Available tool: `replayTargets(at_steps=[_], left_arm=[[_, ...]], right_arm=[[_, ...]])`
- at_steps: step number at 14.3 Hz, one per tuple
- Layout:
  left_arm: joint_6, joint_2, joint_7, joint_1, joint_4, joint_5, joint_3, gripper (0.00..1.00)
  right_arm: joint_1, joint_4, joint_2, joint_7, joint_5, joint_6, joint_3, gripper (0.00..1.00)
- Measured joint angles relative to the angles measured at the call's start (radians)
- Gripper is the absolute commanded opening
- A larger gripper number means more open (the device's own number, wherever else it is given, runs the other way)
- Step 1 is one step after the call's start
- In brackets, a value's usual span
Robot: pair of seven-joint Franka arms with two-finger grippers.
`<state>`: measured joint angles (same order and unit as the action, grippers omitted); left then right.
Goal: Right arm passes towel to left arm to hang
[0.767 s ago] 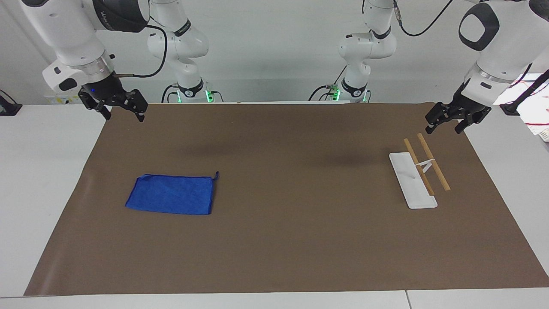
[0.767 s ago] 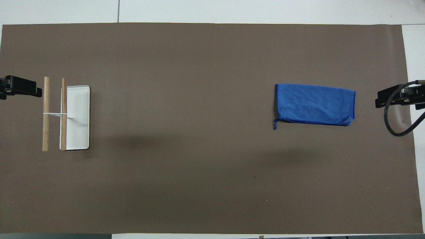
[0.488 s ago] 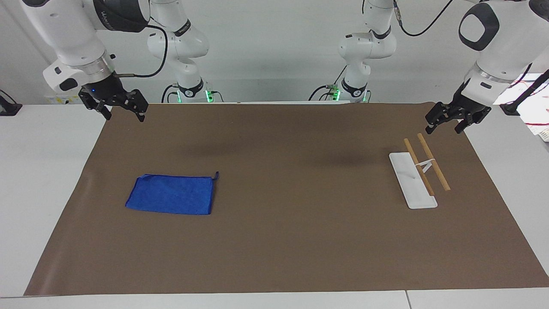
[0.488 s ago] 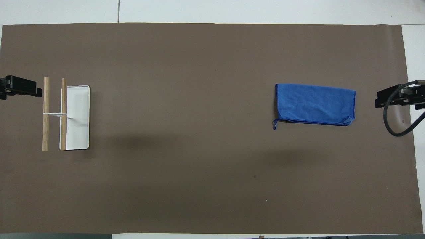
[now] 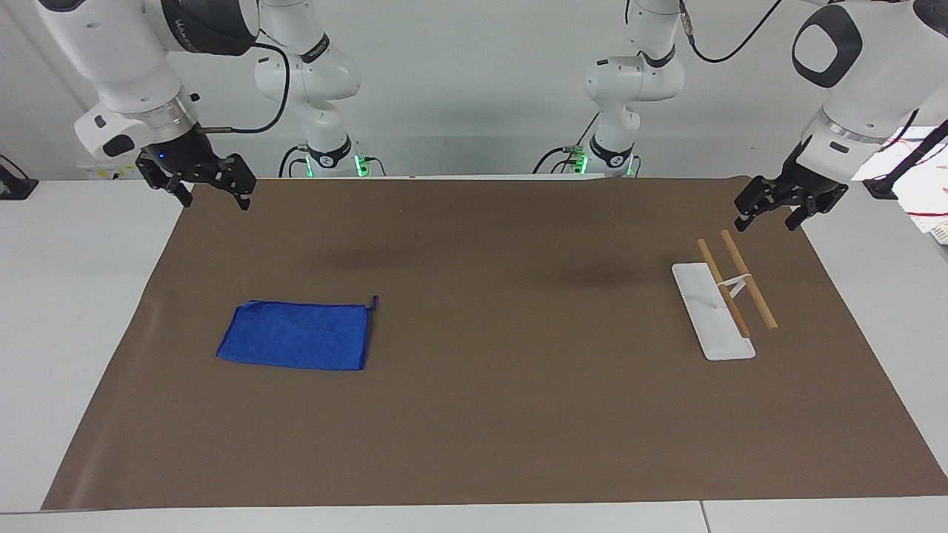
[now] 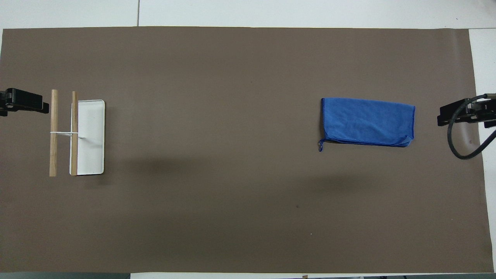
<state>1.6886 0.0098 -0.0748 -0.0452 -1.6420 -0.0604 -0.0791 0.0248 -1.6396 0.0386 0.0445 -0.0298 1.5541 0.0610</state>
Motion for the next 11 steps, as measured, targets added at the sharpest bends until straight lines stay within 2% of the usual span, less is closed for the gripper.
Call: replayTargets(at_steps=[8, 11], left_arm=[[0.000, 0.000, 0.000, 0.000, 0.000, 0.000, 0.000, 1.00], [0.000, 0.000, 0.000, 0.000, 0.000, 0.000, 0.000, 1.00]], right_arm=[[-0.002, -0.049, 0.001, 0.000, 0.000, 0.090, 0.000, 1.00], [-0.002, -0.109, -0.001, 0.000, 0.000, 0.177, 0.000, 1.00]])
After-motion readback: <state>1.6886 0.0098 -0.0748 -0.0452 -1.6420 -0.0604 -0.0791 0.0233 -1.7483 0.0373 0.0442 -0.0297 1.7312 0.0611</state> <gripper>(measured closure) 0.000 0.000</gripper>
